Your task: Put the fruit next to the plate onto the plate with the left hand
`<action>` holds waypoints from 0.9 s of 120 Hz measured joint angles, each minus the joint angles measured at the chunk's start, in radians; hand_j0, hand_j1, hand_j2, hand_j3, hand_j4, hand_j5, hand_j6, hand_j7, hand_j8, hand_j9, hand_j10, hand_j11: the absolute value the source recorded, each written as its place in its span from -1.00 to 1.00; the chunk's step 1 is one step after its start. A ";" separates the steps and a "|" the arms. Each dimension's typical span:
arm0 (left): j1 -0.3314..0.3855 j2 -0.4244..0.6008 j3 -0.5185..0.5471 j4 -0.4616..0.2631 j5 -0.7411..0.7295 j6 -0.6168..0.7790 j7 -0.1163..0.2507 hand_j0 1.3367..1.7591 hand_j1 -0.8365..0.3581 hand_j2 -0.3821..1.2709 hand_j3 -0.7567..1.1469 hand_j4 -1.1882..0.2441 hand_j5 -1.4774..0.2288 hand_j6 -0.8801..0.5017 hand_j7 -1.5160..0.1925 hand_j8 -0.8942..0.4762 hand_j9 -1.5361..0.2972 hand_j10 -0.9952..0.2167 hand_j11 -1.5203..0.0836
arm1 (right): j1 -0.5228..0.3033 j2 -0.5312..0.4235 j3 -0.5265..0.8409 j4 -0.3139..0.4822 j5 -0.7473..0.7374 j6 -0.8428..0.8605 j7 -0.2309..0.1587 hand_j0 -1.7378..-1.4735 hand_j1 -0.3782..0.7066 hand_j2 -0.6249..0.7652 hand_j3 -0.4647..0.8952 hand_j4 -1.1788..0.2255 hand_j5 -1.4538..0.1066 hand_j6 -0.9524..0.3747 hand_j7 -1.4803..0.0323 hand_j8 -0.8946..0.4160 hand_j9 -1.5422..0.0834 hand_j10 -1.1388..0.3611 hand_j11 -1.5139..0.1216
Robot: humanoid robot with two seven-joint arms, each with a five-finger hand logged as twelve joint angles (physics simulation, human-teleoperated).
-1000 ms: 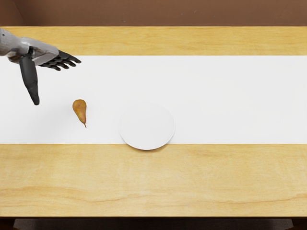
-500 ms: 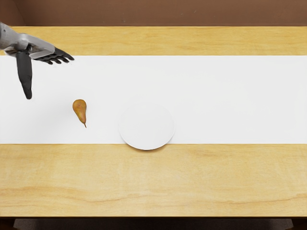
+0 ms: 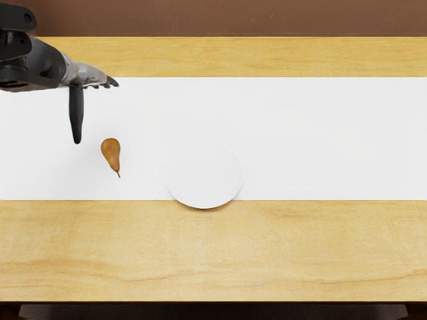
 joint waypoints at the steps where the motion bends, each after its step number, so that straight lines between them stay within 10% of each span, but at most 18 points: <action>1: 0.000 -0.009 0.001 -0.007 -0.002 0.010 0.003 0.52 0.98 -0.54 -0.20 0.65 0.72 0.27 0.77 0.30 0.67 0.63 0.89 | 0.000 0.000 0.000 0.000 0.000 0.000 0.000 -0.40 -0.93 -0.10 -0.32 0.67 0.85 0.42 0.94 0.35 0.88 0.51 0.84; 41: 0.065 -0.052 0.044 -0.205 -0.032 0.393 0.036 0.52 0.97 -0.54 -0.20 0.65 0.72 0.27 0.77 0.30 0.67 0.63 0.89 | 0.000 0.000 0.000 0.000 0.000 0.000 0.000 -0.40 -0.93 -0.10 -0.32 0.67 0.85 0.42 0.94 0.35 0.88 0.51 0.84; 108: 0.181 -0.063 0.032 -0.227 -0.029 0.597 -0.023 0.52 0.78 -0.51 -0.20 0.52 0.58 0.13 0.62 0.16 0.53 0.48 0.73 | 0.000 0.000 0.000 0.000 0.000 0.000 0.000 -0.40 -0.93 -0.10 -0.32 0.67 0.85 0.42 0.94 0.35 0.88 0.51 0.84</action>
